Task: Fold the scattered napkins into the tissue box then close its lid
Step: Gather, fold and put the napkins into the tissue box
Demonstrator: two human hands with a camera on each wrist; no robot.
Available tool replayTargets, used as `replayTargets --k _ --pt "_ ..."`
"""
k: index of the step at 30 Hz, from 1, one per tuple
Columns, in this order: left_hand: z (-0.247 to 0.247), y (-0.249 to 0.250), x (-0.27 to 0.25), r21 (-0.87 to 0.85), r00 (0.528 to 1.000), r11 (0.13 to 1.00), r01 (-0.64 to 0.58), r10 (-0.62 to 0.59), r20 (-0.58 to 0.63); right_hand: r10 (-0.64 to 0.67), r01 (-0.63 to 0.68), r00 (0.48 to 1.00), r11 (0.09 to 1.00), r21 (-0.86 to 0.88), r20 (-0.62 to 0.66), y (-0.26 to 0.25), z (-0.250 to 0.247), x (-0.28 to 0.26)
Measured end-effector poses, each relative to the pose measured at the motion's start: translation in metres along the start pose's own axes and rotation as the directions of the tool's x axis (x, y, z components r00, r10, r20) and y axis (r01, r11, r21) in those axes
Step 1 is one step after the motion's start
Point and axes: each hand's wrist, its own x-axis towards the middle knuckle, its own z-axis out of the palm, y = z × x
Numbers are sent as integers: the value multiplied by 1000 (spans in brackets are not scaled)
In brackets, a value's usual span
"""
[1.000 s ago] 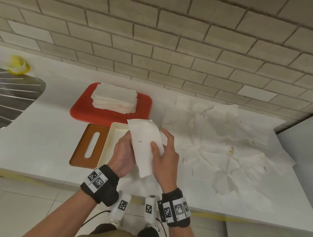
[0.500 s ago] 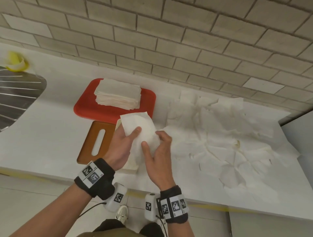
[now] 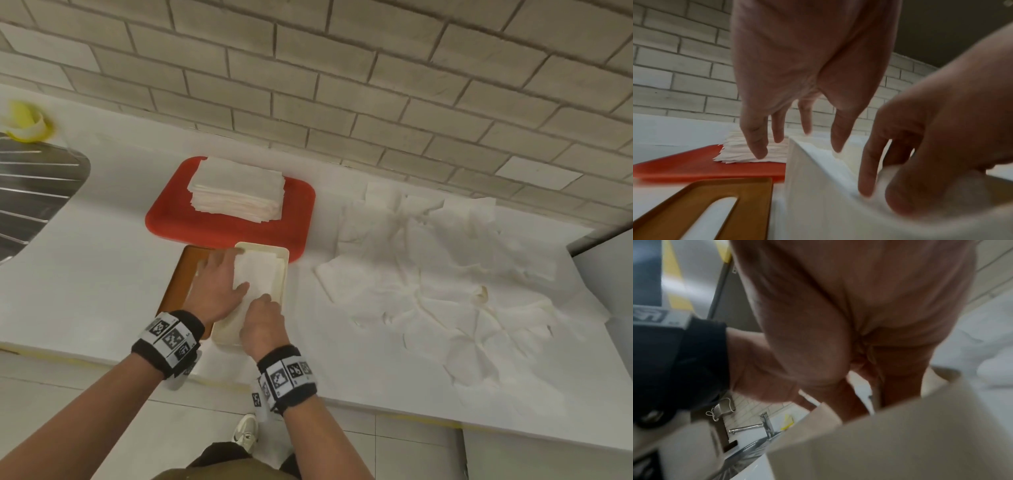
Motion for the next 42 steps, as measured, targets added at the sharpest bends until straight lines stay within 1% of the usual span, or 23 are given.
replayTargets --k 2,4,8,9,10,12,14,17,19,21,24,25,26,28,29,30,31,32,33,35,36,38,42 --pt "12 -6 -1 70 993 997 26 -33 113 -11 12 1000 998 -54 21 0 -7 -3" --pt "17 -10 -4 122 986 992 21 -41 162 -31 29 999 998 -52 -25 9 -24 -8" --pt "15 -4 -6 174 986 983 58 -84 147 -144 103 947 983 -152 -287 47 -91 19" --pt "13 0 -7 168 989 984 65 -86 124 -178 117 934 971 -207 -310 61 -108 35" --pt "10 5 -9 152 993 987 59 -73 88 -216 132 936 947 -293 -277 76 -122 56" --pt "7 16 -12 104 1000 995 9 -8 -4 -242 178 968 857 -484 -72 108 -140 96" --pt "7 26 -14 54 994 996 -69 73 -84 -210 244 969 773 -585 126 136 -150 125" --pt "8 46 -18 -20 977 986 -167 163 -135 -255 329 944 703 -631 208 152 -165 133" --pt "9 62 -20 -80 966 971 -225 211 -147 -380 415 908 767 -490 174 151 -178 122" --pt "10 77 -22 -178 971 958 -223 204 -122 -519 512 854 828 -229 38 145 -189 105" --pt "8 102 -26 -355 991 926 -124 132 -2 -567 604 795 775 188 -216 113 -196 57" --pt "8 107 -26 -467 993 880 -82 111 34 -536 601 799 712 363 -271 101 -194 41" --pt "6 115 -28 -615 995 788 -27 83 62 -493 574 816 627 526 -303 91 -190 26" --pt "3 119 -24 -873 994 479 87 19 109 -384 484 868 511 711 -315 77 -174 8" --pt "0 119 -20 -945 994 308 107 2 113 -329 447 891 517 730 -312 74 -161 6" --pt "-5 117 -17 -972 994 209 107 -30 103 -280 412 910 541 733 -305 71 -147 4" --pt "-10 112 -14 -979 993 181 91 -88 76 -230 370 929 572 732 -289 69 -132 5" --pt "-15 106 -12 -964 986 254 77 -161 37 -191 337 941 608 719 -279 67 -119 5" --pt "-19 100 -9 -917 978 395 53 -206 -32 -171 324 944 642 695 -282 66 -106 6" --pt "-21 78 -3 -720 974 694 12 -172 -150 -183 344 934 696 630 -308 62 -83 7" --pt "-21 68 0 -612 979 791 10 -132 -156 -207 363 925 731 577 -319 60 -73 6" --pt "-18 49 5 -429 992 903 -4 -49 -113 -263 380 912 827 413 -313 56 -54 6" --pt "-4 30 13 10 998 998 -56 56 10 -278 294 953 943 158 -119 44 -30 5"
